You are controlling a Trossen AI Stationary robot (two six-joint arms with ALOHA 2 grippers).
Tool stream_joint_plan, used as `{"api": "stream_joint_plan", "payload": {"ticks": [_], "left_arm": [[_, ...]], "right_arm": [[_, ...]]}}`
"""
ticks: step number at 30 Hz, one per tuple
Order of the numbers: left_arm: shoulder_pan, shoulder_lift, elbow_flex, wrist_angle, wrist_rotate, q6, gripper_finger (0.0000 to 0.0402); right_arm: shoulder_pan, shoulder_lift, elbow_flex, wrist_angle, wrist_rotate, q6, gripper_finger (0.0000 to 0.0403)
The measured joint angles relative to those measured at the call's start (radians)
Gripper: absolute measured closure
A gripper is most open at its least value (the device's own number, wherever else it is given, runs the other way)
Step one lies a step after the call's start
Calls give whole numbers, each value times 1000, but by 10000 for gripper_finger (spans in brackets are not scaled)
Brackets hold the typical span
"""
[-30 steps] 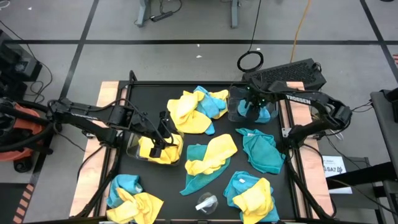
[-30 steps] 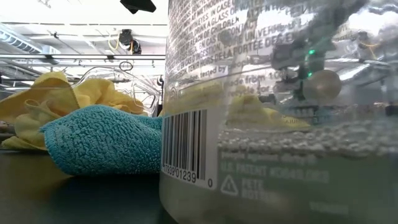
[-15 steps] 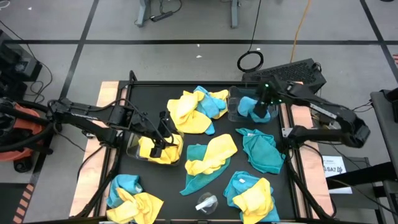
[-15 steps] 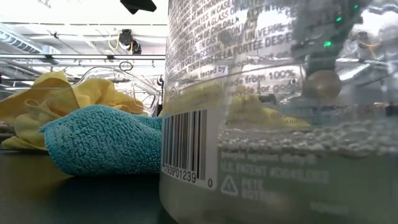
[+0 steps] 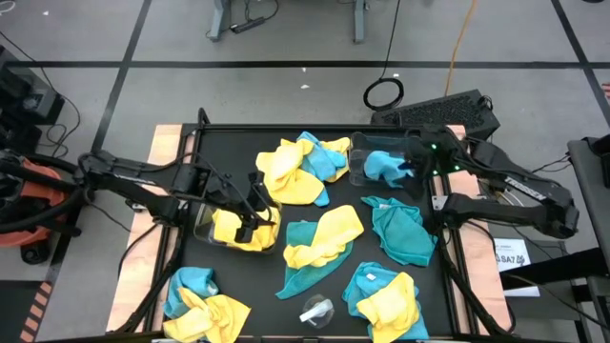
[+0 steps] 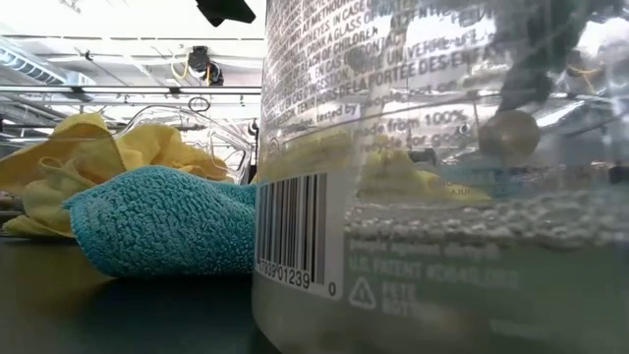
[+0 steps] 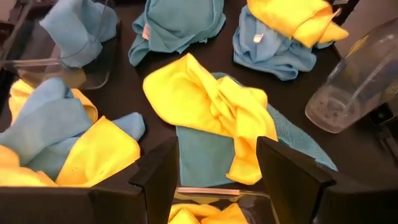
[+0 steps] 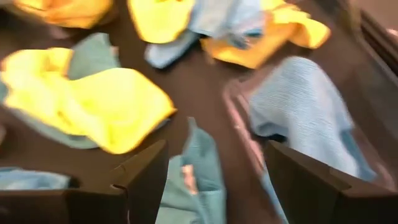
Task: Sort microfiber towel by color & place in baskets
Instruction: Put the blue microfiber towel into the top transparent bin
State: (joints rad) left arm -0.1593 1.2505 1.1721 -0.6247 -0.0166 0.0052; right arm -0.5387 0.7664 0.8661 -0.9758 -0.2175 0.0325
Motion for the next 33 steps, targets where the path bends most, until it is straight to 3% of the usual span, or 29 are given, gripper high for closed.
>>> {"api": "stream_joint_plan", "payload": {"ticks": [10,19,33], "left_arm": [[0,91,0,-1,0,1,181],[0,95,0,14,0,9,181],[-8,94,0,10,1,3,181]], "right_arm": [[206,-35,0,0,-28,111,145],[416,-15,0,14,-21,206,145],[711,227,0,-53,80,342,145]]}}
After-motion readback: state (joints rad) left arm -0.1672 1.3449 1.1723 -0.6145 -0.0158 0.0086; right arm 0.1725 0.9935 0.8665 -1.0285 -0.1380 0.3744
